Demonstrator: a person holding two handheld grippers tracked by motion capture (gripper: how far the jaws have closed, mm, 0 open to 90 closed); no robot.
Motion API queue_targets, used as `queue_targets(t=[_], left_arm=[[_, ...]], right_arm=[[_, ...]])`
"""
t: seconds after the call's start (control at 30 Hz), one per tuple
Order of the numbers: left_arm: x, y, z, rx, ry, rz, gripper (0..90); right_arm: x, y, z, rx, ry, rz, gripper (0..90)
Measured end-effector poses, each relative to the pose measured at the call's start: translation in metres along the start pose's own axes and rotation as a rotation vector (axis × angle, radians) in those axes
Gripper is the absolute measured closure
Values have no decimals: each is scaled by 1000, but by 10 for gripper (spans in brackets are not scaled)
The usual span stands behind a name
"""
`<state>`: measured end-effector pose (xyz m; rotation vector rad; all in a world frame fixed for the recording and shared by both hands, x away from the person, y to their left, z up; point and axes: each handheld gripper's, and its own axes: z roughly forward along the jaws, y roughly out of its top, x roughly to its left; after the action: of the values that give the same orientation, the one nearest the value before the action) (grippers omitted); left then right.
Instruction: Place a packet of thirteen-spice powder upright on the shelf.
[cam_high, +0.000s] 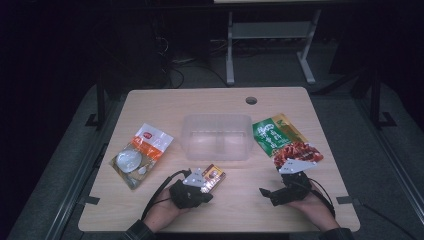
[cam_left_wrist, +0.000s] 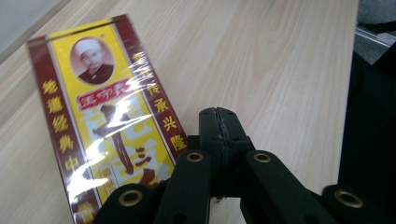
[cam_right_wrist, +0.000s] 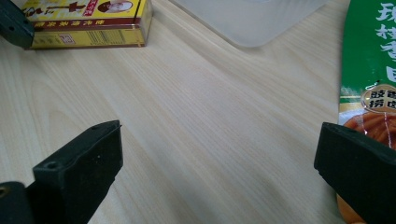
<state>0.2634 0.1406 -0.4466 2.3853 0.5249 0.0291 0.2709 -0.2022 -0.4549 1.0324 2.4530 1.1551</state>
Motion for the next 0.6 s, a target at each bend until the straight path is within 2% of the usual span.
queue_targets(t=[0.17,0.2,0.23,0.37,0.5,0.6], left_arm=[[7,-9,-8,21,23,1,898],[6,-10,-8,12,31,-20,898],[8,-12,-10,29,32,-5,898],[8,-11,-16,6,33,-10,898],[11,-8,-29,-24,40,-9,895],[15,-11,-35,-18,72,-15,814]], right_arm=[[0,0,0,-2,3,-1,7],[0,0,0,-1,4,-1,7],[0,0,0,-3,4,-7,7],[1,0,0,-5,9,-8,7],[2,0,-1,-13,15,-24,7],[1,0,-1,-15,17,-30,7]])
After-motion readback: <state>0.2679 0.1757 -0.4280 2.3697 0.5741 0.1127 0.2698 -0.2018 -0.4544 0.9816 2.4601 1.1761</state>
